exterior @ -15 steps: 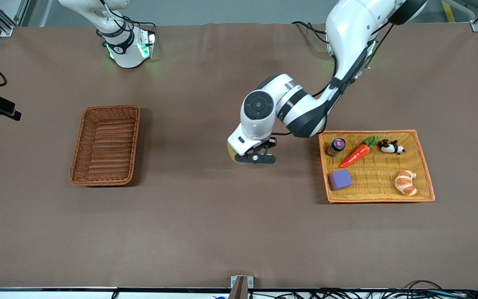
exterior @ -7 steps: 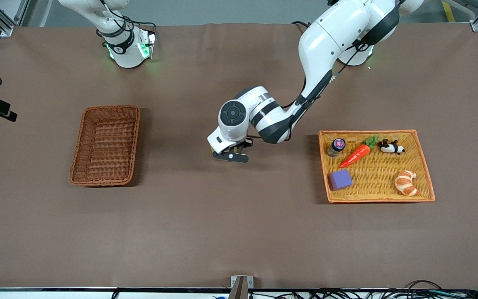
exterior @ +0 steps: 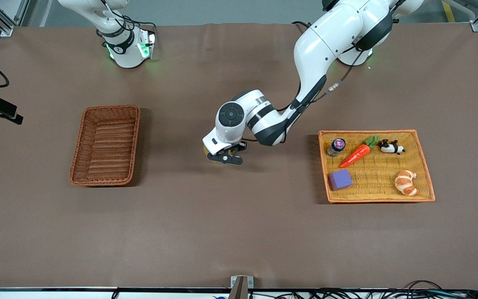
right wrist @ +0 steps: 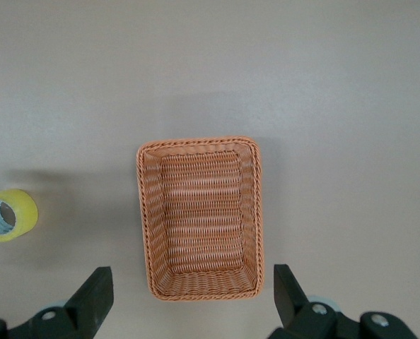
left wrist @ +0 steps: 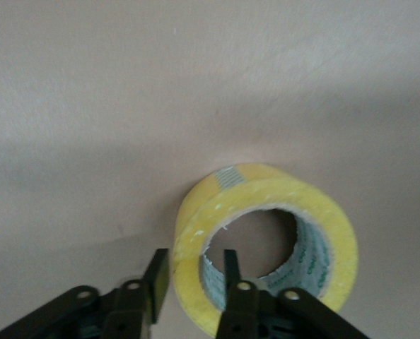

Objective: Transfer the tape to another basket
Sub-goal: 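Lower the tape roll onto the table and open the left gripper, then raise the left gripper away while the right gripper reaches the tape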

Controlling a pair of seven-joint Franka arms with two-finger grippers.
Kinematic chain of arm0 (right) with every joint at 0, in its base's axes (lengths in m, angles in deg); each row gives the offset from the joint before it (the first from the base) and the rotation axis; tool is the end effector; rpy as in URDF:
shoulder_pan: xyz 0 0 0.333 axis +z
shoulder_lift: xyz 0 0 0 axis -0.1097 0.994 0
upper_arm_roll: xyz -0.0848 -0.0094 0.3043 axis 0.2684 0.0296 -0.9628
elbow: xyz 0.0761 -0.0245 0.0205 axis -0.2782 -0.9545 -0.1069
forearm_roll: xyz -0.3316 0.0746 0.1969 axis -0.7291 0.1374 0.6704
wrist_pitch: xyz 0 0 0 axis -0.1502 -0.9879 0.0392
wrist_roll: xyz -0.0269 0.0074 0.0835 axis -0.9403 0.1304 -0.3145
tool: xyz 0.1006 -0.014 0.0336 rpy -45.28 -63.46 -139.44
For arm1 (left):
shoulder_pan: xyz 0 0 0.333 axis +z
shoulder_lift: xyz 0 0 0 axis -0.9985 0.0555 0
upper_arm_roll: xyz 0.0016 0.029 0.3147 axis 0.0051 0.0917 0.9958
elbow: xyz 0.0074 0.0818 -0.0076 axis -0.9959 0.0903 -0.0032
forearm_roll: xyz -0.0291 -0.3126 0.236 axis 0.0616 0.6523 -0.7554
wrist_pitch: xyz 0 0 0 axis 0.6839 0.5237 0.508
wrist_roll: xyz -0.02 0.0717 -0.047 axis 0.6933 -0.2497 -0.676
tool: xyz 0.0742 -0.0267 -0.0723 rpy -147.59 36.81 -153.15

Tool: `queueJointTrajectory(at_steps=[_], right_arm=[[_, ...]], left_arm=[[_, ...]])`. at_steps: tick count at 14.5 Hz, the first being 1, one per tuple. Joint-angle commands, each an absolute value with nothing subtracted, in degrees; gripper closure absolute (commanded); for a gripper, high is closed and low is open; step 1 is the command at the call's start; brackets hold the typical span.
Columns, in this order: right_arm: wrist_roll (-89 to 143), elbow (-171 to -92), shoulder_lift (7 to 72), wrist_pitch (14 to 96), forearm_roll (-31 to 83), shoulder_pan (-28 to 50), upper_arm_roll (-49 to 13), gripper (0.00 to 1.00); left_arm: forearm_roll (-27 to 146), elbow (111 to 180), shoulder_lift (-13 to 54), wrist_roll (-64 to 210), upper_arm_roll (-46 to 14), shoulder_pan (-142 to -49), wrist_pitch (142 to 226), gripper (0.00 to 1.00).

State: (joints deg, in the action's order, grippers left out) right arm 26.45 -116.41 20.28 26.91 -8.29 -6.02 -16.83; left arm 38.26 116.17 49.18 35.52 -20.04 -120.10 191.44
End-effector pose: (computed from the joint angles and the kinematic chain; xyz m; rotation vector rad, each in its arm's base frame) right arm 0.5729 -0.0537 0.6308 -3.0973 0.0413 0.0056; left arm 0.5050 -0.5706 0.2248 3.0002 -0.2422 -0.0822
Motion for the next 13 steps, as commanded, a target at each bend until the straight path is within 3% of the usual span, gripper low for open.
queueJointTrajectory(at_steps=[1, 4, 7, 13], right_arm=[[25.86, -117.45, 20.23, 27.85, -6.84, -5.86, -17.17, 0.00], [23.50, -118.06, 21.55, 29.87, -6.57, -5.51, -21.46, 0.00], [15.70, -119.20, 24.10, 32.93, -6.92, -4.37, -27.71, 0.00], [-0.47, -132.02, 29.19, 51.02, -12.61, 2.82, -38.08, 0.00]], left_arm=[[38.59, 115.37, 46.69, 35.68, -19.61, -118.91, 191.30, 0.00], [38.42, 120.28, 36.95, 35.85, -19.79, -112.16, 187.88, 0.00], [38.42, 122.13, 27.64, 37.86, -20.14, -104.34, 178.77, 0.00], [42.10, 129.51, 13.73, 48.94, -20.31, -93.16, 176.44, 0.00]])
